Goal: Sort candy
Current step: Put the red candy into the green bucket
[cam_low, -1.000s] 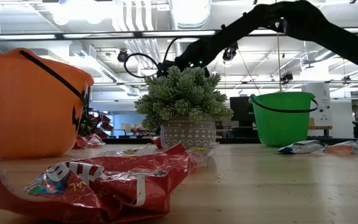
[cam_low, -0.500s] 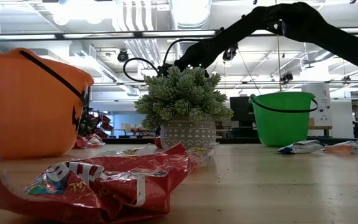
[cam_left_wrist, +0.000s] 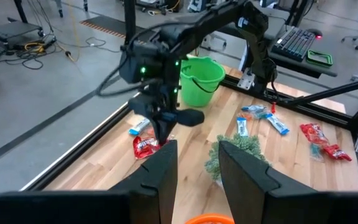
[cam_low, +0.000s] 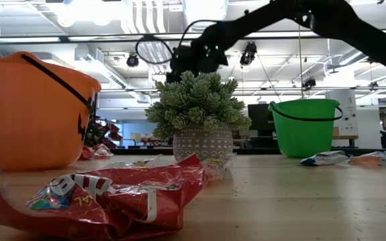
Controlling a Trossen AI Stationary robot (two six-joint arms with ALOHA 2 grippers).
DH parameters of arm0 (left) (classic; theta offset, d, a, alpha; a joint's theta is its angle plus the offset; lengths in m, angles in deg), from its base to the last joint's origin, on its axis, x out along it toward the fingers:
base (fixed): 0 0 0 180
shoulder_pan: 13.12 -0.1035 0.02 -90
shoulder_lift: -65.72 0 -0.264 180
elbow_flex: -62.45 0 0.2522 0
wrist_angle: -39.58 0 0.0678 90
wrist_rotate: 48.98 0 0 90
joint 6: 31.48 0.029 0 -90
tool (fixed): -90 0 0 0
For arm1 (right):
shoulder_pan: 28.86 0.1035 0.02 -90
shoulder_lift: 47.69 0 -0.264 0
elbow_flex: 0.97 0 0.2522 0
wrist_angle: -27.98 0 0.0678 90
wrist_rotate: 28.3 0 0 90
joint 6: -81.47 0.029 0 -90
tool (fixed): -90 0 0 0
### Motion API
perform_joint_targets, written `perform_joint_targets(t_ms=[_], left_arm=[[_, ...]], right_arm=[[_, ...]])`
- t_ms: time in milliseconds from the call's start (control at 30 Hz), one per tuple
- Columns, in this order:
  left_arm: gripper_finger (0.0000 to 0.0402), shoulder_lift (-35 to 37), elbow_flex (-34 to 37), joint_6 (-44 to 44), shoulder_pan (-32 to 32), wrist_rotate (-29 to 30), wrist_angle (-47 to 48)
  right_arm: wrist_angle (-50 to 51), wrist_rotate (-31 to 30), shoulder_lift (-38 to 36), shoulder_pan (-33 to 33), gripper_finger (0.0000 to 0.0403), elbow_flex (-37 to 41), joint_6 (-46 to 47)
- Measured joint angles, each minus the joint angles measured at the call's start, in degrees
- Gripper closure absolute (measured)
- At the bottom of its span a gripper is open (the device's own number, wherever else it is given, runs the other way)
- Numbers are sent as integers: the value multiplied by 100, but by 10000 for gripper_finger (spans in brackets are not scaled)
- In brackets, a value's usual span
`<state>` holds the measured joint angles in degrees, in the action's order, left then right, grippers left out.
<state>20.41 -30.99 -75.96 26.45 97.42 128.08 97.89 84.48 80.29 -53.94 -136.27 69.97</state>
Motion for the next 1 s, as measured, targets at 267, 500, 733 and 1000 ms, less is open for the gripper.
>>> perform_joint_targets(t_ms=[267, 500, 733, 1000], left_arm=[[302, 209, 0, -122, -2, 10, 134], [302, 483, 0, -172, -7, 306, 624], [302, 714, 0, -431, -2, 12, 627], [302, 826, 0, -414, -2, 4, 629]], right_arm=[[174, 13, -85, 7, 394, -1010, 468], [266, -82, -207, -114, 394, -1325, 1135], [1652, -1693, -414, -310, 394, -1338, 1467], [2615, -2135, -790, -423, 394, -1340, 1481]])
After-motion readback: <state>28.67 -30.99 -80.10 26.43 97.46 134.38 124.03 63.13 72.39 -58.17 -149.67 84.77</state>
